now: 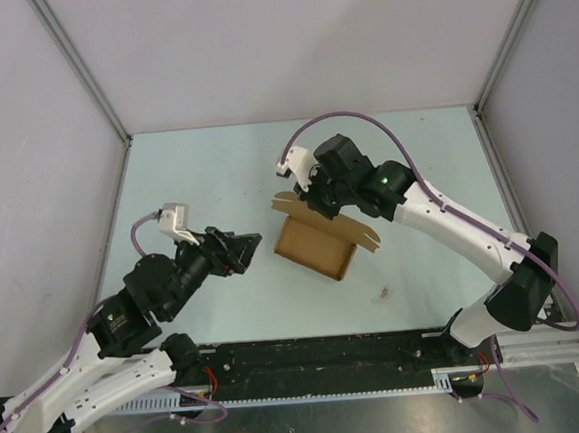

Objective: Fold the paper box

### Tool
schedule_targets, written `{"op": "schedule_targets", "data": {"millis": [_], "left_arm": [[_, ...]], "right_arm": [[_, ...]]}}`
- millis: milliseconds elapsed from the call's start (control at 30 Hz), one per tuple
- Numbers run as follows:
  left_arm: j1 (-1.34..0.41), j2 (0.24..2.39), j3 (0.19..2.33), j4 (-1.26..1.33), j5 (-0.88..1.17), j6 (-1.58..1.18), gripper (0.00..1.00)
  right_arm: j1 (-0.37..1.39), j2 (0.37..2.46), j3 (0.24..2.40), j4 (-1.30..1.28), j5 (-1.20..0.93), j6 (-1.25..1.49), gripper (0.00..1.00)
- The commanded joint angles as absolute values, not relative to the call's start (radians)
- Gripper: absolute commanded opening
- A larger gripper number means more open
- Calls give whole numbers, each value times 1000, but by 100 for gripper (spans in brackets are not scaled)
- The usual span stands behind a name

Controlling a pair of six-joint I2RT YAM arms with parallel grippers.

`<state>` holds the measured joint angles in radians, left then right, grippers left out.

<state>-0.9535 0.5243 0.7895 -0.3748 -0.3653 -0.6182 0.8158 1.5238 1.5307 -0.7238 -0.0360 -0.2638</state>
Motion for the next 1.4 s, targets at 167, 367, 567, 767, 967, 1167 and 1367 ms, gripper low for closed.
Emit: {"op": "schedule_targets", "data": {"millis": [167,367,567,767,967,1167,1367], "left_arm": [[-960,505,833,-486,-405,-597,81],[-959,466,822,-522,-417,-614,81],[-960,442,822,-554,-434,-620,80],[-960,437,822,-568,-434,-621,80],[-959,428,818,-574,-449,-623,80],[-960,436,815,-574,-454,-624,81],[-959,437,813,-575,-459,-624,82]], "right_arm": [[813,1519,1522,-844,-411,-819,5],[839,1603,1542,-928,-430,-976,3],[857,1638,1537,-871,-446,-919,3],[870,1654,1536,-813,-443,-856,62],[819,1565,1534,-652,-459,-735,79],[697,1379,1479,-400,-437,-386,81],[640,1178,1413,-554,-44,144,79]]}}
